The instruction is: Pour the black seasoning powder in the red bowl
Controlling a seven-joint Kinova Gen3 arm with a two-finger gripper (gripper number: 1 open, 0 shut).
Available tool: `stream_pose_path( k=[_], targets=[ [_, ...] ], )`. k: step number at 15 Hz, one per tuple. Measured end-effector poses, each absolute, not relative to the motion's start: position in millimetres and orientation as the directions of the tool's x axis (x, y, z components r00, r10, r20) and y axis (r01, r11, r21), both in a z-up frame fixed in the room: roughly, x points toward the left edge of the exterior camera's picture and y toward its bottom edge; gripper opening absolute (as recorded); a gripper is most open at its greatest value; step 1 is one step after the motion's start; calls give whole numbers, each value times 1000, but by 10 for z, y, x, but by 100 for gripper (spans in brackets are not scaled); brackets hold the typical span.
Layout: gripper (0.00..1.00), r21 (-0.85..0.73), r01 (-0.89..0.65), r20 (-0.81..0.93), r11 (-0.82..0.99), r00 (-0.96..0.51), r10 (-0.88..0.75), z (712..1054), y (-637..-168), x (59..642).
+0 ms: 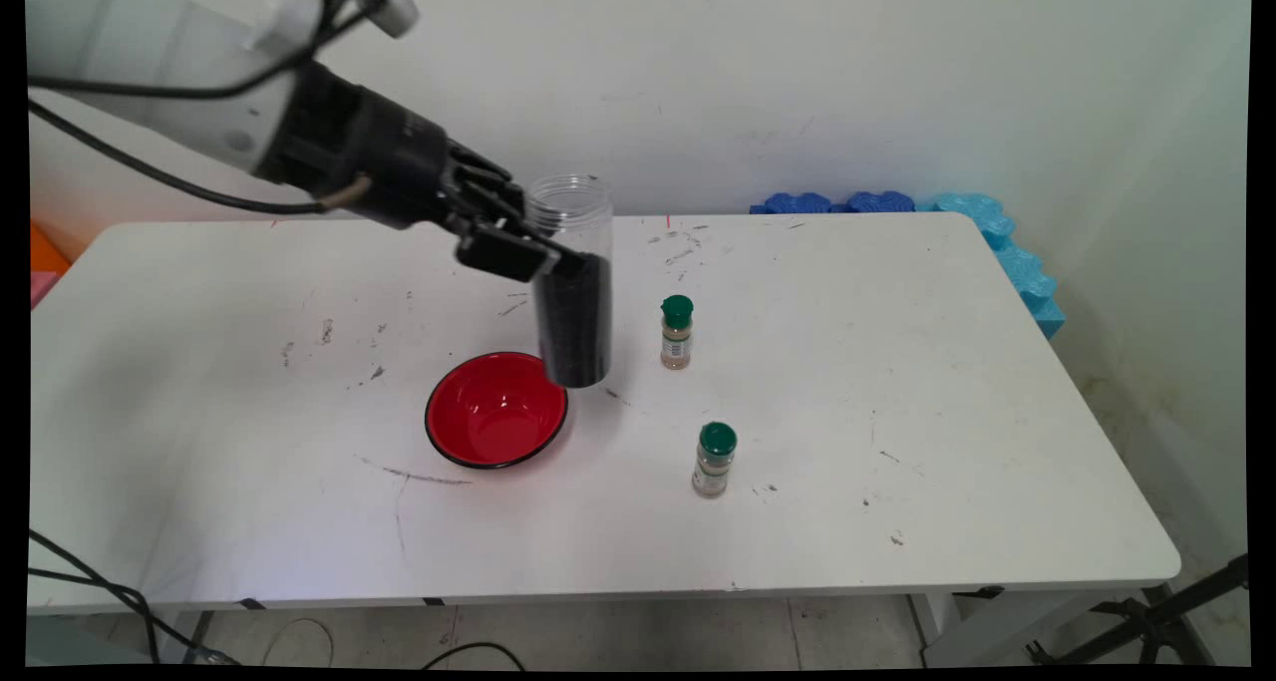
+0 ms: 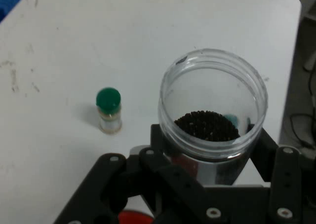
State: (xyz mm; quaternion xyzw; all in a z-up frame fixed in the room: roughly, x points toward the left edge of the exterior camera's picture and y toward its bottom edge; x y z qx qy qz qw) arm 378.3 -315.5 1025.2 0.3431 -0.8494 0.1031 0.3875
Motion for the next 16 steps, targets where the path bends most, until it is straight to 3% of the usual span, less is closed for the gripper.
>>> stream_pose_path(
  k=[7, 16],
  targets=[
    [0, 146, -623, 662, 769, -516, -543, 10446, -2941, 4102],
    [0, 290, -666, 556, 687, -467, -687, 10301, -2873, 4440]
  ],
)
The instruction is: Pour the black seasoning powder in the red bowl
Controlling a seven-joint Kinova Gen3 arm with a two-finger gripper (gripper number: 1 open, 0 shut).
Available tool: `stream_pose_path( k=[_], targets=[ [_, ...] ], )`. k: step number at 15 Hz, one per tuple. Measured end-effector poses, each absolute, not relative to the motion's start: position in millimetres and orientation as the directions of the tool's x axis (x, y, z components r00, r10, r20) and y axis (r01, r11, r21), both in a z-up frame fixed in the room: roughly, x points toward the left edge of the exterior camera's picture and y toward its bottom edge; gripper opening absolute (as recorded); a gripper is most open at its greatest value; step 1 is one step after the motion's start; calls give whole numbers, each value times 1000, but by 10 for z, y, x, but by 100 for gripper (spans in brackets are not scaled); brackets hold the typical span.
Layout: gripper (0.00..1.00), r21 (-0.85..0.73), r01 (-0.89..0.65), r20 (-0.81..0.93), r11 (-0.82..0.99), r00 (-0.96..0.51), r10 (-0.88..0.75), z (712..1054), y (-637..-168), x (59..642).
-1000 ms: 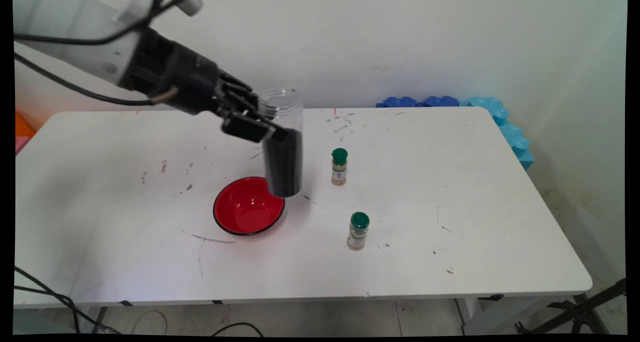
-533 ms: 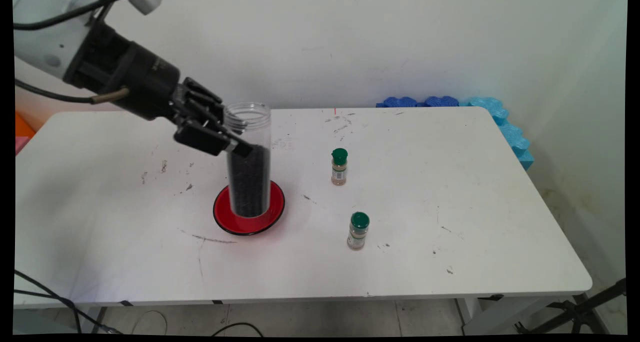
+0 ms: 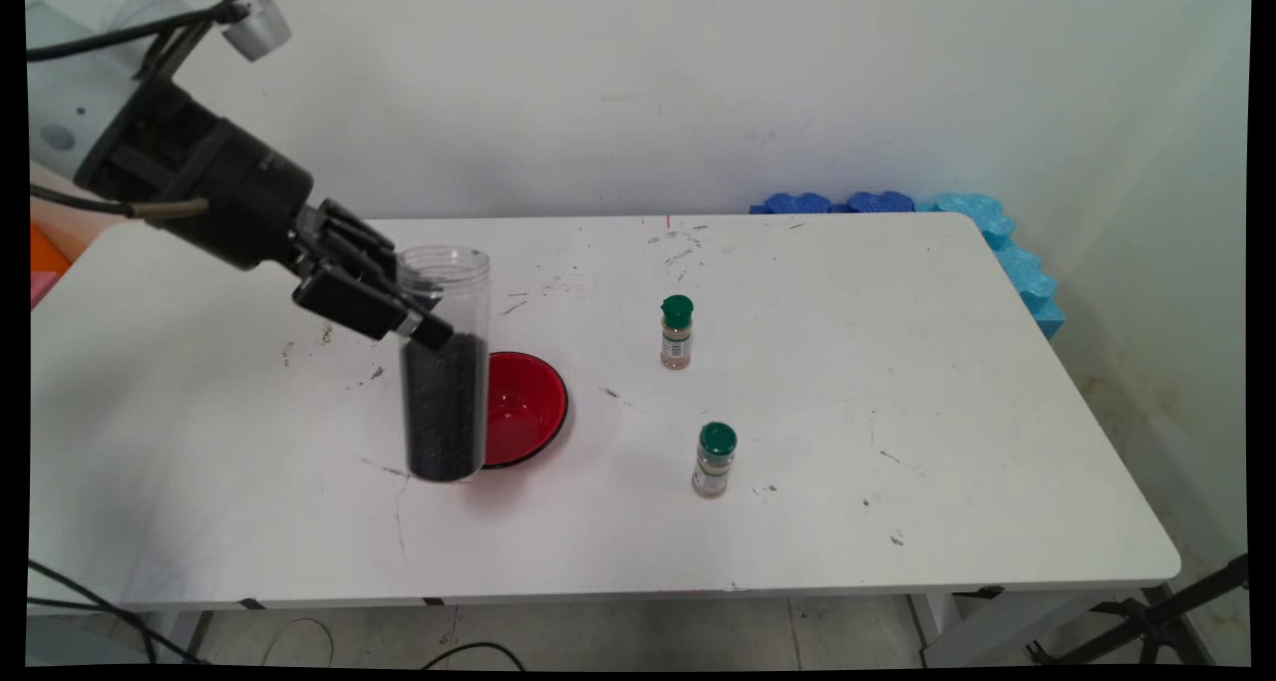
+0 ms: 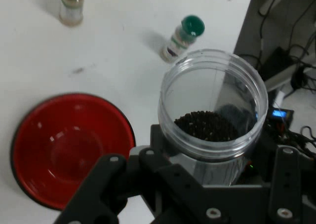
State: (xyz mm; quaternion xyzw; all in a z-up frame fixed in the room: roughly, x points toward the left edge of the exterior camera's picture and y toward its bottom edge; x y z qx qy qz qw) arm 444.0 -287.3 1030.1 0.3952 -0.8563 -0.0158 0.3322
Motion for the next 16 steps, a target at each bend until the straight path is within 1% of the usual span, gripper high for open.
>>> stream_pose_path(
  k=[5, 9, 16],
  targets=[
    [0, 356, -688, 499, 632, -432, -751, 10164, -2844, 4539],
    [0, 425, -709, 429, 563, -390, -815, 9991, -2850, 4608],
    [0, 500, -749, 314, 435, -311, -897, 9694, -2952, 4685]
  ],
)
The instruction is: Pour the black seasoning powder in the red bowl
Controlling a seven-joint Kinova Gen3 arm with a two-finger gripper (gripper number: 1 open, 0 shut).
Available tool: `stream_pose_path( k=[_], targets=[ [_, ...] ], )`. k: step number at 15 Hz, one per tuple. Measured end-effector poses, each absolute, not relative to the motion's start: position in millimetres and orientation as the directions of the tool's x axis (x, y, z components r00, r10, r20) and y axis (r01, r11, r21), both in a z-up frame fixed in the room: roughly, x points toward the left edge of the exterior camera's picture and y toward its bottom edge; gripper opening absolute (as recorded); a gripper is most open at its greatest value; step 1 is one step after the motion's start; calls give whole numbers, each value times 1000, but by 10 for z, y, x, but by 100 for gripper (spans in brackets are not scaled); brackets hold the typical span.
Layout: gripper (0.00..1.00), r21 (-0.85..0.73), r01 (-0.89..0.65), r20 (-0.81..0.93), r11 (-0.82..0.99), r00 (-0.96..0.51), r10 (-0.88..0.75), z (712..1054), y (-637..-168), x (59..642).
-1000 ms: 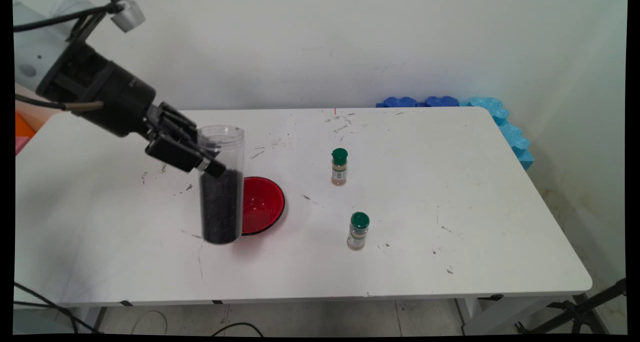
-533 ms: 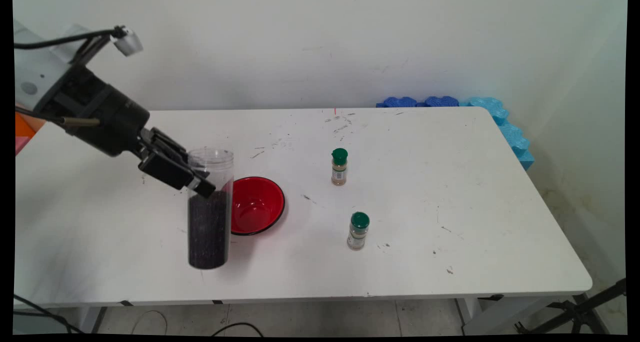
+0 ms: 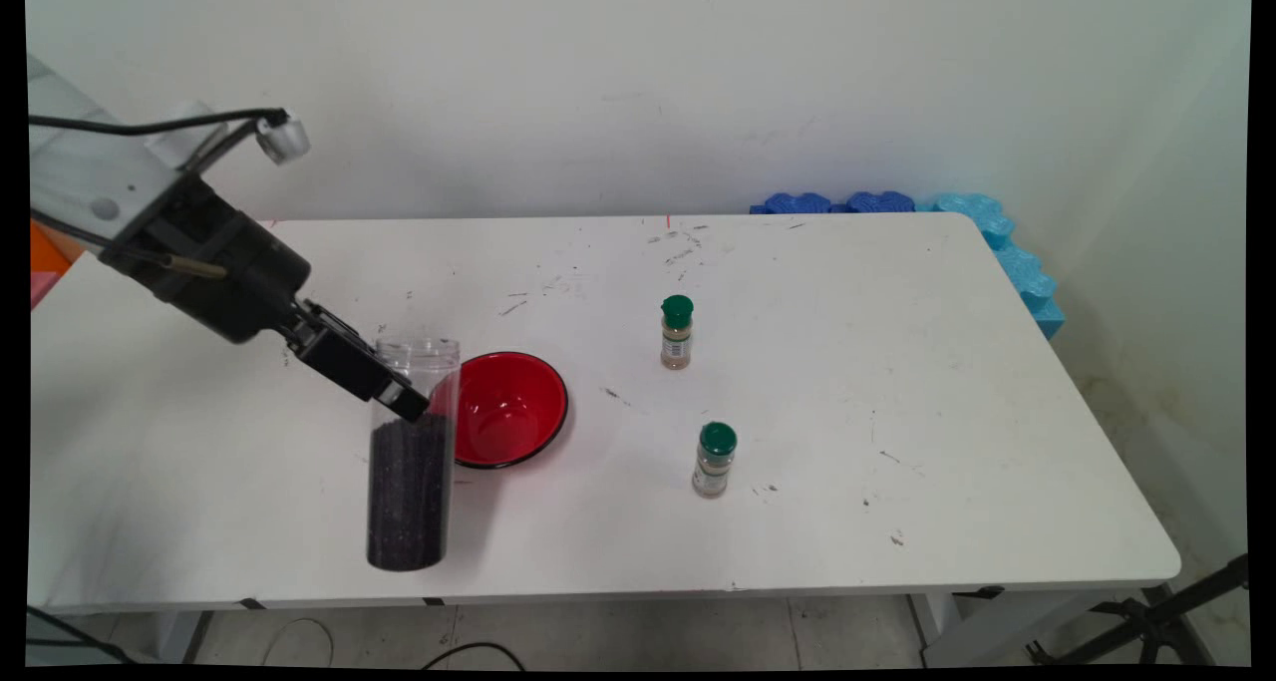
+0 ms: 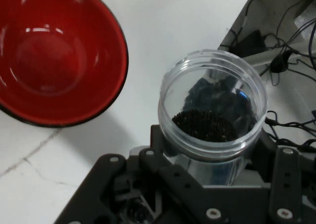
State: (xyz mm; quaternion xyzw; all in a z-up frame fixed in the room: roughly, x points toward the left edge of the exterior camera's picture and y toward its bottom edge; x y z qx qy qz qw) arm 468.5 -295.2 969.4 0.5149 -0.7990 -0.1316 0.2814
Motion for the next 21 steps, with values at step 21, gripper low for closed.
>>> stream_pose_path(
  k=[21],
  targets=[
    [0, 662, -749, -34, -26, 5, -999, 9076, -3256, 4707]
  ],
)
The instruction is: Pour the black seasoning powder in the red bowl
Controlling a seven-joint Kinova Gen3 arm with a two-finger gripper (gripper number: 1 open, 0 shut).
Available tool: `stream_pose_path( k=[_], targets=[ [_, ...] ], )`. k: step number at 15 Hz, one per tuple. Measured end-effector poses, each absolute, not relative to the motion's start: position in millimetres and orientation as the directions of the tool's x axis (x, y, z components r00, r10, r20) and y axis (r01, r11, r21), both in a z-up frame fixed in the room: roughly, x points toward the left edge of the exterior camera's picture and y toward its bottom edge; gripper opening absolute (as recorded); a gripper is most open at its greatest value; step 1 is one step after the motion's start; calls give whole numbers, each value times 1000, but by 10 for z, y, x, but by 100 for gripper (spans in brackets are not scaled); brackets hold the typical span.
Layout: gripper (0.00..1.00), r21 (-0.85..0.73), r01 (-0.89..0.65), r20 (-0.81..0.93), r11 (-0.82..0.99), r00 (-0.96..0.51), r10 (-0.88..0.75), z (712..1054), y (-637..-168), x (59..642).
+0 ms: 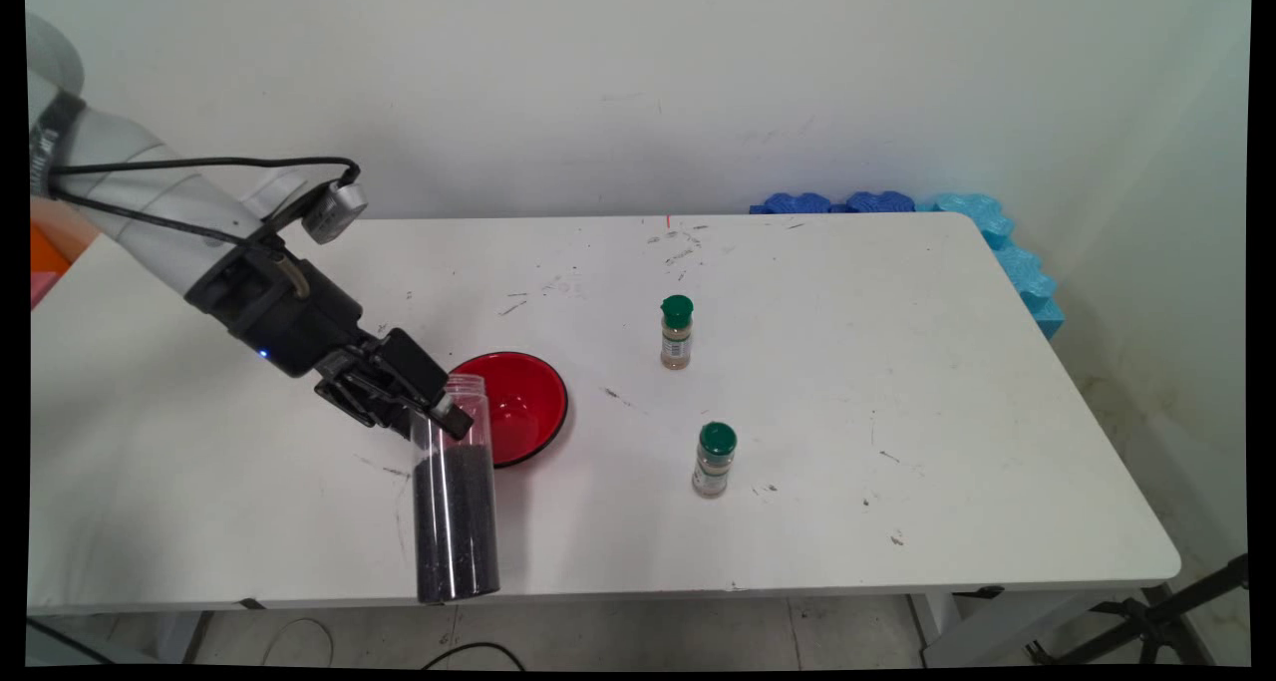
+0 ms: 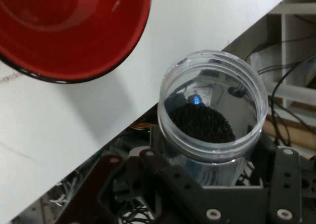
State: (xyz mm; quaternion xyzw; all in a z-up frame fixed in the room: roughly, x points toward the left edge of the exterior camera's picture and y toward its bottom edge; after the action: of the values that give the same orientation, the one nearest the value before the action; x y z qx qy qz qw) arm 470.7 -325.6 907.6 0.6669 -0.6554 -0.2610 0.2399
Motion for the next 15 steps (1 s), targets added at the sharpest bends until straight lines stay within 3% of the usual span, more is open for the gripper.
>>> stream_pose_path(
  k=[15],
  targets=[
    [0, 657, -640, -320, -398, 241, -916, 8889, -3525, 4827]
  ],
)
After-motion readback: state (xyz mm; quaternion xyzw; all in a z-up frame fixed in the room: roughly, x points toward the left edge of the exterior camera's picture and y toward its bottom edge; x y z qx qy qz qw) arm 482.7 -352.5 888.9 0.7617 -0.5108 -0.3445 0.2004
